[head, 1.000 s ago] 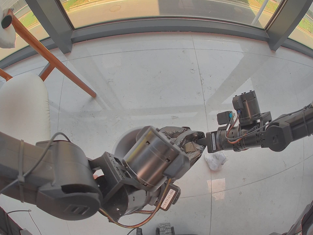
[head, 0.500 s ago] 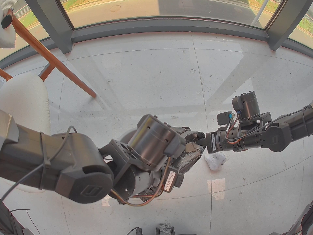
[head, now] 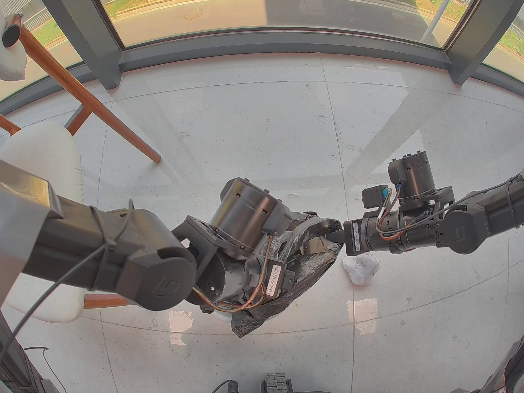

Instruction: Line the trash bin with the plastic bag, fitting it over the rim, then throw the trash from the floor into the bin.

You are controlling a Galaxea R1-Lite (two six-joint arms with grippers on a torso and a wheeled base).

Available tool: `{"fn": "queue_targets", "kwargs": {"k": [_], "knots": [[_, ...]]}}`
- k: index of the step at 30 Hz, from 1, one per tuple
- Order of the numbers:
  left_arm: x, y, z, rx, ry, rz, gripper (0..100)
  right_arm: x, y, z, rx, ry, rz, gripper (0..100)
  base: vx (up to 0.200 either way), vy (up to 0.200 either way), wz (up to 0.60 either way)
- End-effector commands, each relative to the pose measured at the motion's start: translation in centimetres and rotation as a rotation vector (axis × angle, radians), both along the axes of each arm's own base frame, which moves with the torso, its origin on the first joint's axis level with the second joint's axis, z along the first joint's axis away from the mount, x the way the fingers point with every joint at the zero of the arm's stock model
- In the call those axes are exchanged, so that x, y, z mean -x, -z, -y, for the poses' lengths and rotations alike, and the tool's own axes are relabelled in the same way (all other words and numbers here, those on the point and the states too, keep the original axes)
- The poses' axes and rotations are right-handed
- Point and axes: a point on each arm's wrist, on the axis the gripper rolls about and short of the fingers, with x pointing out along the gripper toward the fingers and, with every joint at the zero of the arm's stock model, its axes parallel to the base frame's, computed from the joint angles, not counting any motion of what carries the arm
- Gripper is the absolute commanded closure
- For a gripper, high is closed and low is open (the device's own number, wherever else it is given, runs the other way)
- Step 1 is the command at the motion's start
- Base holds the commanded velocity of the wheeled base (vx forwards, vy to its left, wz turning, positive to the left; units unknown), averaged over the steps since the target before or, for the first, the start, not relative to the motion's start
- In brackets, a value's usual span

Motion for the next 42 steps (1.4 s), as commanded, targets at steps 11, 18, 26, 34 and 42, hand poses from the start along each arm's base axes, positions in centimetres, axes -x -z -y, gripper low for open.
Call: {"fn": "queue_targets", "kwargs": {"k": [11,18,26,34,42], "knots": [[-0.7,4.6,0.5,-0.012,0.017,-0.046,0,0.0,-0.1,0.1,-0.001,0.004,0.002,100,0.000,0.000,0.00],[-2.1,5.2,0.2,-0.002,-0.005,-0.021,0,0.0,0.1,0.2,0.001,0.006,-0.002,100,0.000,0.000,0.00],[-2.0,4.8,0.1,0.005,-0.007,-0.014,100,0.0,0.3,0.2,0.004,0.008,-0.012,100,0.000,0.000,0.00],[-1.4,1.9,-0.7,0.052,-0.007,0.035,100,-0.1,0.5,0.8,0.010,0.022,-0.016,100,0.000,0.000,0.00],[-1.7,-3.2,-2.5,-0.004,-0.045,0.003,100,-1.4,0.0,1.3,-0.026,0.039,0.042,100,0.000,0.000,0.00]]}}
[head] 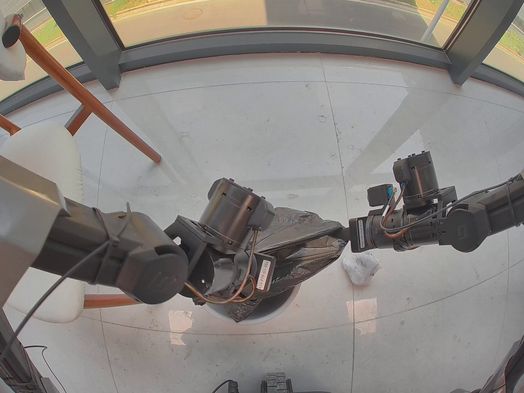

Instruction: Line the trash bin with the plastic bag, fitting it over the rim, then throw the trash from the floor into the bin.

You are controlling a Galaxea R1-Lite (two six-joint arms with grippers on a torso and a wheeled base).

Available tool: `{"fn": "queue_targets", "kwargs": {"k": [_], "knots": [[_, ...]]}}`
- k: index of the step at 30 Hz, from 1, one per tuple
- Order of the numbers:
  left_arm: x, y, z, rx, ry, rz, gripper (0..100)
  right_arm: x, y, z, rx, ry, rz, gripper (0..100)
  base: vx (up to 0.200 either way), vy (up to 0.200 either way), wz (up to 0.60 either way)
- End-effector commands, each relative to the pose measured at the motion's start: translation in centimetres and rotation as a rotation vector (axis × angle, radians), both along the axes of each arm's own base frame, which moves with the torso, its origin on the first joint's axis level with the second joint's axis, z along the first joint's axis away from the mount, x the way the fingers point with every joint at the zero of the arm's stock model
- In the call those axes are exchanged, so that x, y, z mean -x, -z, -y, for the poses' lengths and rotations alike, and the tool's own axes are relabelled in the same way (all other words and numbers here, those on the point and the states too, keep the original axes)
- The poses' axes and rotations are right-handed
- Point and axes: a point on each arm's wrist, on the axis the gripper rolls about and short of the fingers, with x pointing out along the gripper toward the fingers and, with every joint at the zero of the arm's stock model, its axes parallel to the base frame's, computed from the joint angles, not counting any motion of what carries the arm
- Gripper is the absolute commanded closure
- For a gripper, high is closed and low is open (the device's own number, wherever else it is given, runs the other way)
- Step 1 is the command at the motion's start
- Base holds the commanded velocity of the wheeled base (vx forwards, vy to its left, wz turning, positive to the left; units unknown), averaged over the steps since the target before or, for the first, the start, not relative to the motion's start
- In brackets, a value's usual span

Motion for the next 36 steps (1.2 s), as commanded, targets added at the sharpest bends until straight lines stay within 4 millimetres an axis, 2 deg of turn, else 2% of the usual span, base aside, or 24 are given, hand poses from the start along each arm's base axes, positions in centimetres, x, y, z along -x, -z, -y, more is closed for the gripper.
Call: {"fn": "queue_targets", "kwargs": {"k": [1,3,6,14,17,21,26,31,33,36], "knots": [[-0.2,-4.5,-1.4,-0.026,-0.034,-0.015,100,-1.0,-0.2,0.4,-0.024,0.012,0.046,100,0.000,0.000,0.00],[-0.6,-6.5,-2.1,-0.054,-0.058,-0.049,100,-1.6,-0.4,0.2,-0.044,-0.003,0.080,100,0.000,0.000,0.00],[-0.8,-8.0,-2.6,-0.080,-0.077,-0.078,100,-1.7,-1.0,0.1,-0.065,-0.026,0.087,100,0.000,0.000,0.00],[0.1,-9.0,-3.8,-0.143,-0.134,-0.179,100,-0.6,-1.1,0.1,-0.094,-0.093,0.060,100,0.000,0.000,0.00],[1.4,-10.6,-4.2,-0.138,-0.142,-0.193,100,0.1,-1.9,0.2,-0.126,-0.138,0.049,100,0.000,0.000,0.00],[2.6,-11.5,-4.2,-0.160,-0.132,-0.223,100,1.4,-2.6,0.7,-0.129,-0.179,-0.025,100,0.000,0.000,0.00],[3.9,-12.1,-5.0,-0.225,-0.153,-0.267,100,2.5,-3.2,0.3,-0.127,-0.227,-0.047,100,0.000,0.000,0.00],[4.8,-11.6,-4.4,-0.228,-0.192,-0.297,100,2.7,-3.0,-0.5,-0.115,-0.249,-0.049,100,0.000,0.000,0.00],[5.4,-11.0,-3.4,-0.223,-0.195,-0.317,100,2.4,-2.2,-0.9,-0.079,-0.246,-0.044,100,0.000,0.000,0.00],[4.9,-9.1,-2.7,-0.269,-0.203,-0.356,100,1.7,-0.9,-0.9,-0.014,-0.237,-0.028,100,0.000,0.000,0.00]]}}
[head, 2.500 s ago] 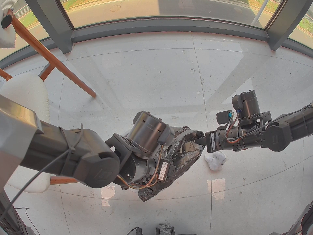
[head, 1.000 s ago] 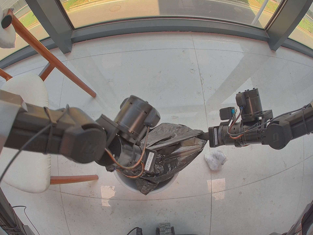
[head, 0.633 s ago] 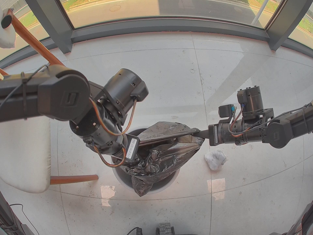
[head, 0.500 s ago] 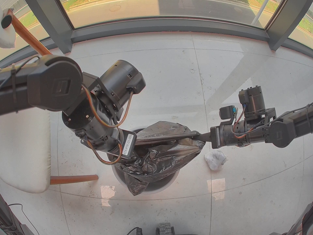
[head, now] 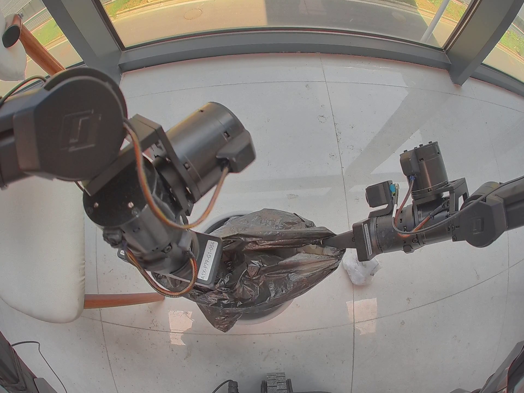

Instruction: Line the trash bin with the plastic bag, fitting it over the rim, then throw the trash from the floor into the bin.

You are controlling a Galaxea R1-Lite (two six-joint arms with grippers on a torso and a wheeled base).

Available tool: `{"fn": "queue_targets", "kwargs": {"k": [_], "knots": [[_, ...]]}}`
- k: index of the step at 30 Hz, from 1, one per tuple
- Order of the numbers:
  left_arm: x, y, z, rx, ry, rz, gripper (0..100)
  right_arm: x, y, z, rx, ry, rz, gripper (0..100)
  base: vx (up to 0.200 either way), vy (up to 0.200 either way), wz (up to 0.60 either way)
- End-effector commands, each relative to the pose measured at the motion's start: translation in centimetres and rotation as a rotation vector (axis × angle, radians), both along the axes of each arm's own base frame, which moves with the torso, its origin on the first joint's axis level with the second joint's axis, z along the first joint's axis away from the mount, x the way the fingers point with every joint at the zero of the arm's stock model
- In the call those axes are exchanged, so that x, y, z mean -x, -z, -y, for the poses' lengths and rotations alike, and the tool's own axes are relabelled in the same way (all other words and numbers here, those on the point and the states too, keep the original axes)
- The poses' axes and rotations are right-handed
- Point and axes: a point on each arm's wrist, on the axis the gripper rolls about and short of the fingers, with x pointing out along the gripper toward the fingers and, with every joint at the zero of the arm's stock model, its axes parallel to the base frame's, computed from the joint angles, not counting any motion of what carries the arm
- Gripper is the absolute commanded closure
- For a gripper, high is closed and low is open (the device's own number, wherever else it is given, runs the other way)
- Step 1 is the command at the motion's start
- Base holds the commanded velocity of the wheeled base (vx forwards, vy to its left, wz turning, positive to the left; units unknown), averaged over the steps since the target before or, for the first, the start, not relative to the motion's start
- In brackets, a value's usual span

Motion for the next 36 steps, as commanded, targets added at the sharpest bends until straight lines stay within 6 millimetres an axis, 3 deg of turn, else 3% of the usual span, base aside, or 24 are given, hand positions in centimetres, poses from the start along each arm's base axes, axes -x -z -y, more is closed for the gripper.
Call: {"fn": "queue_targets", "kwargs": {"k": [1,18,27,36], "knots": [[-0.3,2.2,1.2,-0.051,0.008,-0.053,100,-0.7,1.6,-0.5,0.050,-0.009,-0.002,100,0.000,0.000,0.00],[-1.0,8.8,2.3,-0.158,-0.100,-0.187,100,-2.5,5.0,-1.5,0.128,0.026,-0.049,100,0.000,0.000,0.00],[-2.3,12.4,3.9,-0.088,-0.095,-0.120,100,-3.1,6.1,-0.7,0.160,0.070,-0.068,100,0.000,0.000,0.00],[-2.6,13.2,4.0,-0.059,-0.100,-0.098,100,-3.4,6.8,0.8,0.188,0.126,-0.090,100,0.000,0.000,0.00]]}}
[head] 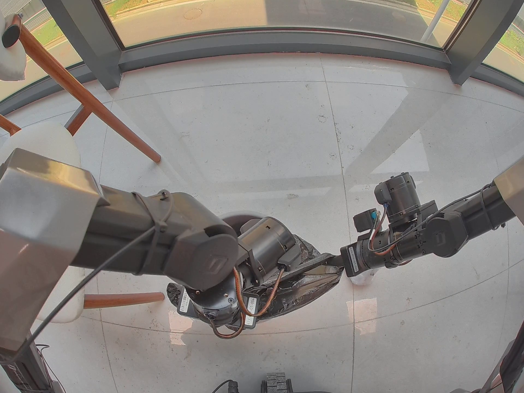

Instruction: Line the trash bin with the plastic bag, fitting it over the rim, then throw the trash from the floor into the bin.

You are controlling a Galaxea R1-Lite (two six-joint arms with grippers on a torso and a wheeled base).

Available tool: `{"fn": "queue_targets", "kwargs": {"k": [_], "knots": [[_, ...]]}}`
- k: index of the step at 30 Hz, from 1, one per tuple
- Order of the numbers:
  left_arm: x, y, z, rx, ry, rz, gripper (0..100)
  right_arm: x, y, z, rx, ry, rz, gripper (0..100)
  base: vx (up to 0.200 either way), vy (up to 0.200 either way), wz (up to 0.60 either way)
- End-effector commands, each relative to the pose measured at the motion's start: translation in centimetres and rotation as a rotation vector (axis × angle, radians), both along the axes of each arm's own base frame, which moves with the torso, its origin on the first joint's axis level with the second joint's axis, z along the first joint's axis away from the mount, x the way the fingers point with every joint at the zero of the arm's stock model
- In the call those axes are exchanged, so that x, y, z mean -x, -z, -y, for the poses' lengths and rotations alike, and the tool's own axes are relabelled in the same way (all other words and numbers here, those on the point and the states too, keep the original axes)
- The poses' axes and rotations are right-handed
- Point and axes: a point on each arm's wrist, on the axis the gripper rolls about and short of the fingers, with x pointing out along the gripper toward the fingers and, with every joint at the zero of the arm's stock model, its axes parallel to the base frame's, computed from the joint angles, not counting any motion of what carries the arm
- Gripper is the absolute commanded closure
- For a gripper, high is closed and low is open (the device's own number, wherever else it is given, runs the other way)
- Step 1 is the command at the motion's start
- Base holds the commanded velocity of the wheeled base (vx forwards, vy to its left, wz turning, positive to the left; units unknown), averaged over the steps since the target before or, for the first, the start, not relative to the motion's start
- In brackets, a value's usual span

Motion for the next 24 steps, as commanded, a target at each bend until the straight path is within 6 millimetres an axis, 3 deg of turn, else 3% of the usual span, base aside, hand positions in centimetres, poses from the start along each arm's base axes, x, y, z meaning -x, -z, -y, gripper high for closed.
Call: {"fn": "queue_targets", "kwargs": {"k": [1,8,19,20,24], "knots": [[-0.1,1.1,-0.2,-0.004,-0.007,0.000,100,-0.2,0.4,0.7,0.007,0.020,-0.015,100,0.000,0.000,0.00],[-0.4,2.1,0.0,0.070,-0.038,0.058,100,0.1,1.1,0.8,0.013,0.020,-0.025,100,0.000,0.000,0.00],[-0.9,0.0,-0.4,0.147,-0.060,0.136,100,-0.3,1.4,0.8,0.001,0.032,0.020,100,0.000,0.000,0.00],[-0.9,-0.1,-0.4,0.151,-0.062,0.141,100,-0.3,1.4,0.8,-0.001,0.033,0.019,0,0.000,0.000,0.00],[-1.1,-0.7,-0.9,0.163,-0.076,0.153,100,0.0,0.6,0.9,-0.013,0.034,0.032,0,0.000,0.000,0.00]]}}
